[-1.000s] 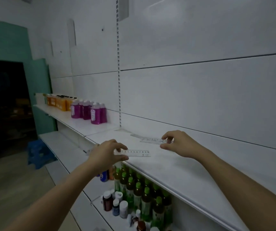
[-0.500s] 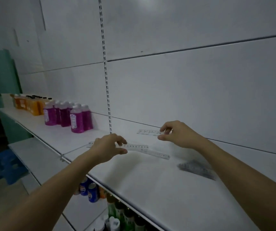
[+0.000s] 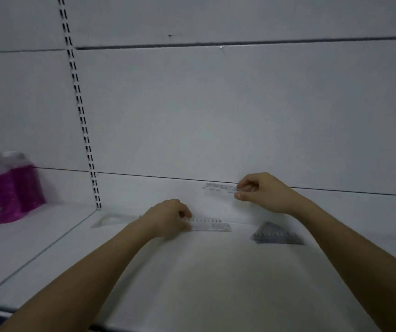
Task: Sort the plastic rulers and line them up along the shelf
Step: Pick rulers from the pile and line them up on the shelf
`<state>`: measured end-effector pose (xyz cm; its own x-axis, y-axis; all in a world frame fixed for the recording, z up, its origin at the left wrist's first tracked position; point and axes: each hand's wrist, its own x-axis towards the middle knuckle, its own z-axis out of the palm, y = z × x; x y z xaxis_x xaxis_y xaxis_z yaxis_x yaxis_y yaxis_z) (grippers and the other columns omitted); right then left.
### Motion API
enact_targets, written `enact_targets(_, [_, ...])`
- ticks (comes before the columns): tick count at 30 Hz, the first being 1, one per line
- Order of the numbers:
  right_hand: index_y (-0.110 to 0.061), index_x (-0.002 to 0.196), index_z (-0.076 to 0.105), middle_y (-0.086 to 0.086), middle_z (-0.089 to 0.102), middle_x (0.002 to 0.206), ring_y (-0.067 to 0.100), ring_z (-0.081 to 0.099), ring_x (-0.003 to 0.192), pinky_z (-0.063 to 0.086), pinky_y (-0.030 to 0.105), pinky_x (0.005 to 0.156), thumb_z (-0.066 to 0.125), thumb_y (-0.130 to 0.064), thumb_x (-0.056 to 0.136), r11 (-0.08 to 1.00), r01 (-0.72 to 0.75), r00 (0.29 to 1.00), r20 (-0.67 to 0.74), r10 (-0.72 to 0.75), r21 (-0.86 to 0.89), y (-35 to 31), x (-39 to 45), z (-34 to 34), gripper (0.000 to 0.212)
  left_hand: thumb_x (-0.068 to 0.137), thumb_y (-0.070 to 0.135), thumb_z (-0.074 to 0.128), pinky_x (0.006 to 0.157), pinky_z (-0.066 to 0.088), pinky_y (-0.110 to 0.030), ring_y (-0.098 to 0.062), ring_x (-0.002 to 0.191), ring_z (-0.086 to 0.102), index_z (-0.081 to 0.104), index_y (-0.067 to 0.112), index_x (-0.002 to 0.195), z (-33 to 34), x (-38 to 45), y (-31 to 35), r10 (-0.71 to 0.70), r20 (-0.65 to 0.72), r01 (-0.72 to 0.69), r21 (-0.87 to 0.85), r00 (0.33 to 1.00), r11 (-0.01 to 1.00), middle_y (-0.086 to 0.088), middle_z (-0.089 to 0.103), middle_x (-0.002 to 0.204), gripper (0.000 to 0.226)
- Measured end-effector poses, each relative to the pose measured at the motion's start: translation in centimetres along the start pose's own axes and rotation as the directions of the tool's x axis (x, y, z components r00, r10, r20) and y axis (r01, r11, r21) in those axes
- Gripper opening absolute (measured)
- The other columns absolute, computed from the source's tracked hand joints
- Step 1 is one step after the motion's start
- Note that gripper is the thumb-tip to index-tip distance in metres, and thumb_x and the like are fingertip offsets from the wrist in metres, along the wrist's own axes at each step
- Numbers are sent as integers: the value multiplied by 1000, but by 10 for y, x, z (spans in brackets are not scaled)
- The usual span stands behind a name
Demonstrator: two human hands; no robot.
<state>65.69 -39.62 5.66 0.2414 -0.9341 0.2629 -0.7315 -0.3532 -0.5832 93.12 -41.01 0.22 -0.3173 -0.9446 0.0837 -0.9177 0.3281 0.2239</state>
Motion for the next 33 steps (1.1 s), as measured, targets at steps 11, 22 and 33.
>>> enact_targets(11, [-22, 104, 69, -7, 64, 93, -2, 56, 74, 40, 4, 62, 73, -39, 83, 990, -120, 992, -48, 116, -73, -14, -9, 22, 27, 80, 42, 72, 82, 46, -24, -8, 89, 52, 67, 29, 111, 16, 37, -21, 204, 67, -198, -88, 977, 976, 13, 54, 99, 34])
enact_targets(22, [-20, 98, 72, -1, 67, 90, 1, 58, 73, 48, 20, 71, 74, -38, 82, 993, 44, 999, 13, -46, 106, -33, 28, 46, 24, 89, 38, 63, 87, 42, -17, -2, 98, 53, 66, 34, 110, 1, -28, -18, 231, -116, -250, -182, 966, 951, 13, 62, 109, 21])
enact_targets(33, [-20, 102, 67, -5, 64, 99, 12, 59, 90, 49, 27, 80, 72, -39, 83, 970, 131, 969, 231, -81, -205, -42, 38, 104, 27, 93, 49, 51, 106, 30, -19, 7, 123, 39, 58, 41, 124, 33, -84, -16, 314, -121, -330, -151, 942, 932, 22, 50, 132, 33])
